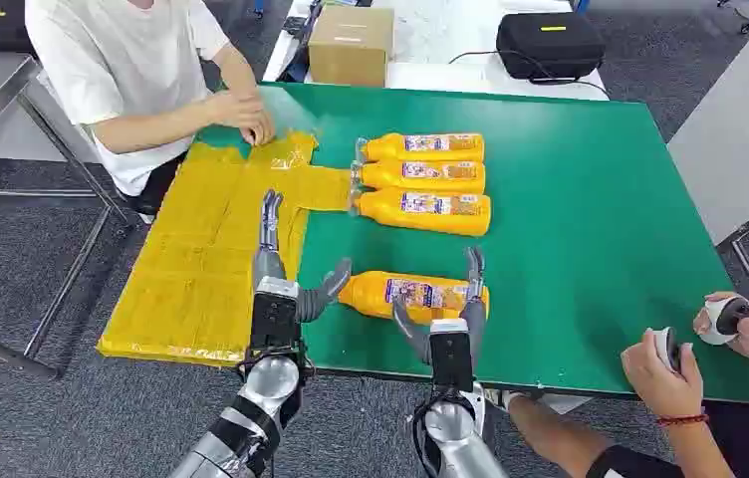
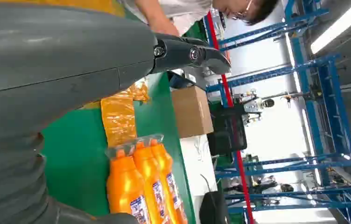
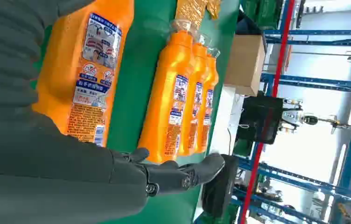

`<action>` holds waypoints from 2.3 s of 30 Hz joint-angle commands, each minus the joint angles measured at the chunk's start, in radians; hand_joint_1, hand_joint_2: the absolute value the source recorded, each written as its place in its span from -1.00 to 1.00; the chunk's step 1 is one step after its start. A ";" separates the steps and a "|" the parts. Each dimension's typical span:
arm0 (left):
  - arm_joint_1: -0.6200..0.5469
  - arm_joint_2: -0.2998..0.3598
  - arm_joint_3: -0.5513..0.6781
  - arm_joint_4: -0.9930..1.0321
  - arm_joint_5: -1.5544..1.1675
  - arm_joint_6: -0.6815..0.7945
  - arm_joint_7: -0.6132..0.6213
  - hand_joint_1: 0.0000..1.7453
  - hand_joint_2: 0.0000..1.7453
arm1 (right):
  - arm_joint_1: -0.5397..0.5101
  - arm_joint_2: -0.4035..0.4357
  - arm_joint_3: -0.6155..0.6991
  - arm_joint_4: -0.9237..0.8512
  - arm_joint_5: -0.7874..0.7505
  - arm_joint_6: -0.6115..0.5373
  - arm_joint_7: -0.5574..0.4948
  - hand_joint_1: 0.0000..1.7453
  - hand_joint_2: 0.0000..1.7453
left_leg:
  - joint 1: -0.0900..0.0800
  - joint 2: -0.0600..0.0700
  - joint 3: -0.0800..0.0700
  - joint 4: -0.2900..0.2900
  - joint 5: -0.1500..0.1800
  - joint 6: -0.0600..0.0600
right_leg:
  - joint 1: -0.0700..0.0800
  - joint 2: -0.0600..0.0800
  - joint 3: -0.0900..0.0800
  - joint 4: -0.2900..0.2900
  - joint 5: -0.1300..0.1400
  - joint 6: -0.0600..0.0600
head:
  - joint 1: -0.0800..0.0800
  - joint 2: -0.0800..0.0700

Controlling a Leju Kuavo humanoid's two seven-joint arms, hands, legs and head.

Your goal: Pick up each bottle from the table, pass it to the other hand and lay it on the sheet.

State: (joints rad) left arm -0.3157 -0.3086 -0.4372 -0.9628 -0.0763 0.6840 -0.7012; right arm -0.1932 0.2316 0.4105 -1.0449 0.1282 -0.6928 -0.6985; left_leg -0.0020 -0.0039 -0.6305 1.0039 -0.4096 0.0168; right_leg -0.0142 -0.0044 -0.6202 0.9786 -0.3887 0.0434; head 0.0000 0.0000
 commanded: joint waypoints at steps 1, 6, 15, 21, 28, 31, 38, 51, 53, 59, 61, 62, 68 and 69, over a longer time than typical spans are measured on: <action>-0.028 0.029 0.002 0.010 0.025 0.004 0.003 -1.00 1.00 | -0.039 -0.040 0.048 0.026 0.007 -0.003 0.000 -1.00 1.00 | 0.001 0.002 0.008 0.000 -0.004 -0.002 | 0.001 0.001 0.008 -0.001 -0.003 -0.002 | 0.000 0.000; -0.010 0.005 0.068 -0.047 -0.096 0.014 0.003 -1.00 1.00 | -0.055 -0.045 0.054 0.050 0.069 -0.005 0.000 -1.00 1.00 | 0.001 0.002 0.005 0.001 -0.003 -0.001 | 0.001 0.002 0.004 0.000 -0.002 -0.002 | 0.000 0.000; -0.046 0.005 0.098 -0.006 0.008 0.014 0.003 -1.00 1.00 | -0.211 -0.067 0.060 0.337 0.415 0.054 0.124 -1.00 1.00 | 0.001 0.001 0.003 -0.001 0.000 -0.001 | 0.001 0.001 0.003 -0.001 0.000 -0.001 | 0.000 0.000; -0.073 -0.029 0.188 0.028 -0.092 0.014 0.003 -1.00 1.00 | -0.325 -0.077 0.119 0.417 0.640 0.141 0.290 -1.00 1.00 | 0.001 0.003 0.005 0.001 -0.002 -0.001 | 0.001 0.003 0.004 0.000 -0.001 -0.001 | 0.000 0.000; -0.050 -0.030 0.232 0.025 -0.098 0.014 0.003 -1.00 1.00 | -0.347 -0.081 0.144 0.407 0.723 0.194 0.361 -1.00 1.00 | 0.000 0.001 0.003 0.000 0.000 -0.001 | 0.000 0.001 0.003 0.000 0.000 -0.001 | 0.000 0.000; -0.059 -0.013 0.228 0.043 -0.012 0.014 0.003 -1.00 1.00 | -0.354 -0.082 0.159 0.376 0.762 0.226 0.395 -1.00 1.00 | 0.001 0.002 0.005 0.000 -0.002 -0.001 | 0.001 0.001 0.005 0.000 -0.002 -0.001 | 0.000 0.000; -0.064 0.000 0.247 0.053 0.054 -0.002 0.003 -1.00 1.00 | -0.341 -0.117 0.211 0.306 0.867 0.250 0.477 -1.00 1.00 | 0.000 0.000 0.003 0.000 0.000 -0.001 | 0.001 0.000 0.003 -0.001 -0.001 -0.001 | 0.000 0.000; -0.056 0.009 0.289 0.037 0.050 -0.002 0.003 -1.00 1.00 | -0.255 -0.240 0.230 0.117 0.953 0.293 0.556 -1.00 1.00 | 0.000 0.000 0.004 0.000 -0.001 0.000 | 0.000 0.000 0.004 -0.001 -0.001 -0.001 | 0.000 0.000; -0.056 0.009 0.289 0.037 0.050 -0.002 0.003 -1.00 1.00 | -0.255 -0.240 0.230 0.117 0.953 0.293 0.556 -1.00 1.00 | 0.000 0.001 0.004 0.000 -0.002 -0.001 | 0.001 0.000 0.005 0.000 -0.002 -0.002 | 0.000 0.000; -0.056 0.008 0.302 0.040 0.055 -0.011 0.003 -1.00 1.00 | -0.233 -0.264 0.225 0.069 0.970 0.313 0.578 -1.00 1.00 | 0.000 0.001 0.005 0.000 -0.002 -0.001 | 0.001 0.001 0.005 0.000 -0.002 -0.001 | 0.000 0.000; -0.051 0.007 0.312 0.030 0.051 -0.008 0.003 -1.00 1.00 | -0.218 -0.293 0.223 0.032 0.994 0.322 0.597 -1.00 1.00 | 0.001 -0.001 0.006 0.000 -0.002 -0.001 | 0.001 -0.001 0.007 -0.001 -0.002 -0.002 | 0.000 0.000; -0.048 0.007 0.321 0.024 0.049 -0.010 0.003 -1.00 1.00 | -0.201 -0.308 0.206 -0.002 0.992 0.329 0.611 -1.00 1.00 | 0.000 -0.001 0.003 0.000 -0.001 0.000 | 0.001 -0.001 0.004 -0.001 -0.001 -0.001 | 0.000 0.000; -0.057 0.008 0.338 0.042 0.049 -0.024 0.003 -1.00 1.00 | -0.198 -0.318 0.165 0.037 0.970 0.375 0.628 -1.00 1.00 | -0.001 0.000 0.002 0.000 -0.001 0.000 | -0.001 0.000 0.003 -0.001 -0.001 -0.001 | 0.000 0.000; -0.058 0.008 0.340 0.044 0.049 -0.026 0.003 -1.00 1.00 | -0.201 -0.315 0.164 0.054 0.965 0.391 0.629 -1.00 1.00 | -0.001 0.000 0.004 0.000 -0.001 0.000 | -0.001 -0.001 0.005 -0.001 -0.001 -0.001 | 0.000 0.000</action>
State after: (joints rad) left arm -0.3370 -0.3231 -0.1358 -0.9762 -0.0305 0.6710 -0.7012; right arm -0.3836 -0.0419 0.5963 -1.0189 1.1059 -0.3536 -0.0801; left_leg -0.0043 -0.0041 -0.6313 1.0042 -0.4094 0.0180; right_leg -0.0162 -0.0049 -0.6206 0.9784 -0.3883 0.0439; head 0.0000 0.0000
